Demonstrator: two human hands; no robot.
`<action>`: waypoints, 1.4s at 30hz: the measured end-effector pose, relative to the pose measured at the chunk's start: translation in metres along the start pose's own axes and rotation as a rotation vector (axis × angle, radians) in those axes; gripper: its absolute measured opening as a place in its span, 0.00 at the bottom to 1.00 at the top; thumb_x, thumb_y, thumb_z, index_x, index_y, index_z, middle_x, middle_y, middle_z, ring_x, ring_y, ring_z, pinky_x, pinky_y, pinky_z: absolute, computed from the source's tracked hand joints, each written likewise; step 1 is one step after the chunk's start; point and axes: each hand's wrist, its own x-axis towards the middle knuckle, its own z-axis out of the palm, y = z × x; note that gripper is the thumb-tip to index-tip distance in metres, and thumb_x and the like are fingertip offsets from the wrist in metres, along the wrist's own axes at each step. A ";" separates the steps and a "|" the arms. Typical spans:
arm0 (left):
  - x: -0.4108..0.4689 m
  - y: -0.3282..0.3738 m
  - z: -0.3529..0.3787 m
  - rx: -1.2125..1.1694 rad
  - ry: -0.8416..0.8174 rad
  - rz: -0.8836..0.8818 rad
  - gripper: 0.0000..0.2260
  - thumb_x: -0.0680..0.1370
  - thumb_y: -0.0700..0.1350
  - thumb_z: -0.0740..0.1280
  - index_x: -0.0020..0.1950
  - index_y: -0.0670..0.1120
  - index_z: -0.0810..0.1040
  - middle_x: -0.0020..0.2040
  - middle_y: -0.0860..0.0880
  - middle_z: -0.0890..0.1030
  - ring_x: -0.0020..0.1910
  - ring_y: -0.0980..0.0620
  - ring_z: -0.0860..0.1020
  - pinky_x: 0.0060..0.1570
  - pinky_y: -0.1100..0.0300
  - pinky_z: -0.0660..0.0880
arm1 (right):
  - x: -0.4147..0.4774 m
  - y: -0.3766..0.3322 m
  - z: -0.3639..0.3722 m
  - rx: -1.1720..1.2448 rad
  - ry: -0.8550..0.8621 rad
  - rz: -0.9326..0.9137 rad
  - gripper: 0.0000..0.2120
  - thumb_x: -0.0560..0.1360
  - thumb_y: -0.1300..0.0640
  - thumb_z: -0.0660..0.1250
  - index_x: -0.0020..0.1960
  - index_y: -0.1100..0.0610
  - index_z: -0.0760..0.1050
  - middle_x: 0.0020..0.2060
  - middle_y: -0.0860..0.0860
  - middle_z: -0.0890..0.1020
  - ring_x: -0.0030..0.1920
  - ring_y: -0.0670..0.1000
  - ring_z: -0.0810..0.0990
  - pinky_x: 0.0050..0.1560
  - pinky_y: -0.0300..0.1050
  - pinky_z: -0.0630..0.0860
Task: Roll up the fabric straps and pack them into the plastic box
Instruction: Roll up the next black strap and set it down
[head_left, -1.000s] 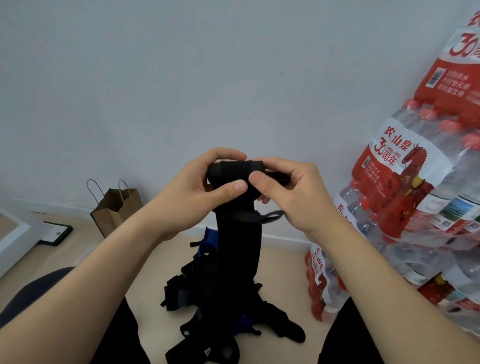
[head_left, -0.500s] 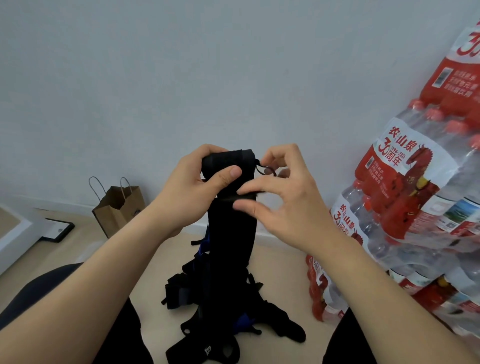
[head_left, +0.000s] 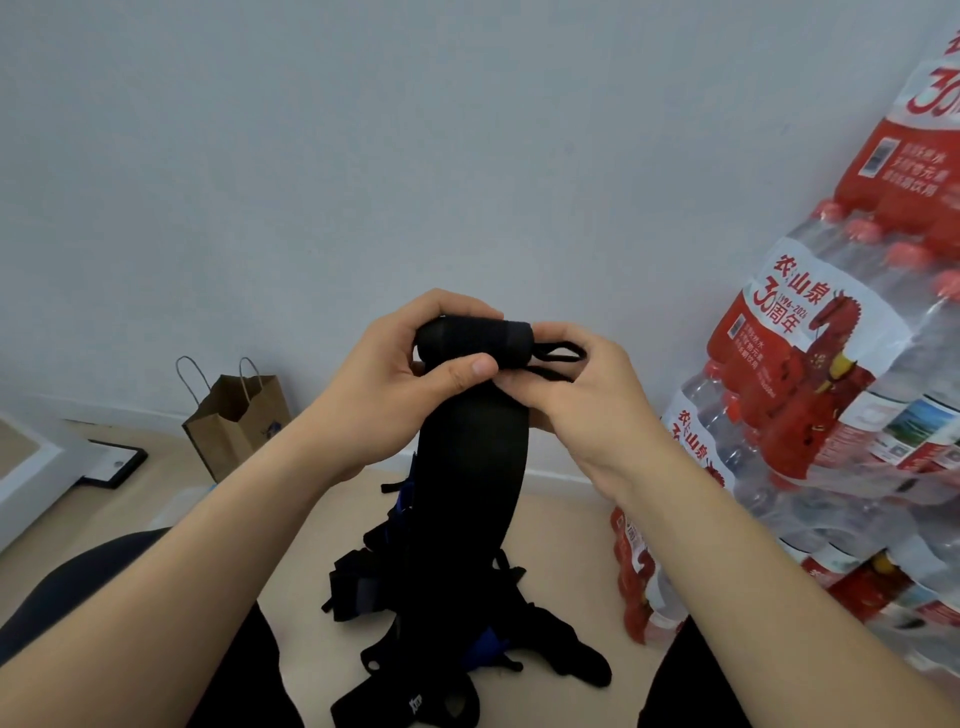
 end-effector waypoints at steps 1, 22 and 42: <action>0.000 0.000 0.000 -0.001 -0.018 -0.005 0.13 0.81 0.43 0.75 0.66 0.50 0.82 0.58 0.52 0.85 0.58 0.52 0.84 0.55 0.62 0.81 | 0.002 -0.001 -0.001 0.071 -0.036 0.036 0.17 0.76 0.70 0.77 0.61 0.57 0.82 0.50 0.58 0.90 0.53 0.58 0.90 0.49 0.51 0.88; -0.003 0.006 0.004 -0.084 -0.047 -0.202 0.16 0.83 0.52 0.68 0.68 0.47 0.79 0.58 0.48 0.87 0.58 0.51 0.85 0.58 0.53 0.82 | 0.006 -0.002 -0.018 -0.111 -0.153 -0.234 0.18 0.71 0.57 0.82 0.58 0.47 0.86 0.54 0.51 0.89 0.57 0.54 0.88 0.62 0.53 0.85; -0.006 0.004 0.004 -0.020 -0.051 -0.082 0.18 0.82 0.41 0.73 0.68 0.48 0.70 0.59 0.45 0.83 0.58 0.45 0.84 0.59 0.52 0.83 | 0.008 -0.004 -0.013 -0.035 -0.187 -0.185 0.20 0.72 0.46 0.79 0.63 0.50 0.85 0.52 0.58 0.87 0.52 0.59 0.90 0.52 0.60 0.88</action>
